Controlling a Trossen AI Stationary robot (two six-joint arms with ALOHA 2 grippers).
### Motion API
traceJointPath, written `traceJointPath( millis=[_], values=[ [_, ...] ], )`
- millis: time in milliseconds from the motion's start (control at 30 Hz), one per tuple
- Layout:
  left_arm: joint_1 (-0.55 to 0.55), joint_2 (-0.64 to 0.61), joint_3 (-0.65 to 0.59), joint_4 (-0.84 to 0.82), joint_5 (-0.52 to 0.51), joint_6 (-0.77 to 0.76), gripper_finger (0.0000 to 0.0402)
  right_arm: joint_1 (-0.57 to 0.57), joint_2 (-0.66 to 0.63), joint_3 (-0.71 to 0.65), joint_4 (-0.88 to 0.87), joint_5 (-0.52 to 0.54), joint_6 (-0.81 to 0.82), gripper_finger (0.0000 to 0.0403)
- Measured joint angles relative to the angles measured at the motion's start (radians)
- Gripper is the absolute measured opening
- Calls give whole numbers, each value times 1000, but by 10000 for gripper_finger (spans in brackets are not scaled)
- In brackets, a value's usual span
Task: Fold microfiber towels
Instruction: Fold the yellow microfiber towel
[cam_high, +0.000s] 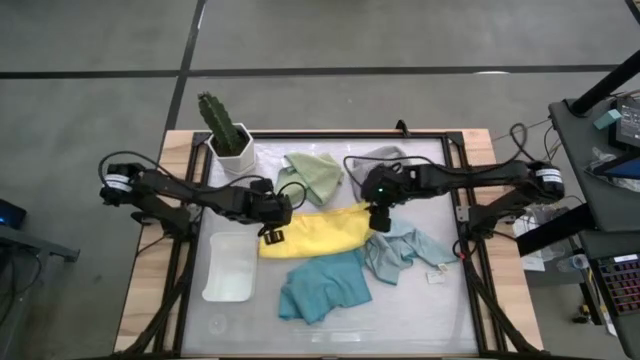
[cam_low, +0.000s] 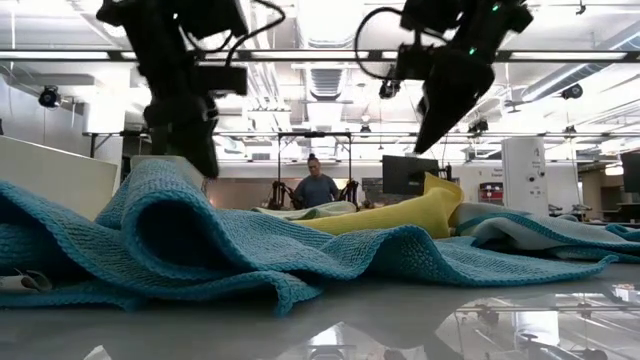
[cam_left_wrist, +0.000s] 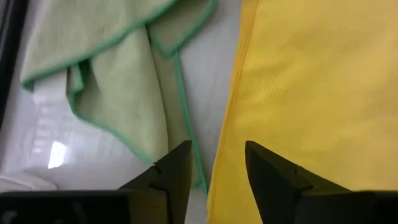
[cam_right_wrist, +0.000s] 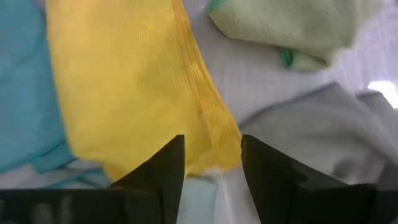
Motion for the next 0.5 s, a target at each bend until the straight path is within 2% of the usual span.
traceJointPath(
  millis=[200, 500],
  values=[
    [-12, 8, -19, 155, 18, 3, 134, 70, -81, -54, -31, -4, 107, 119],
    [-47, 98, -73, 312, 68, -4, 134, 206, -101, -211, 20, -4, 298, 39]
  ],
)
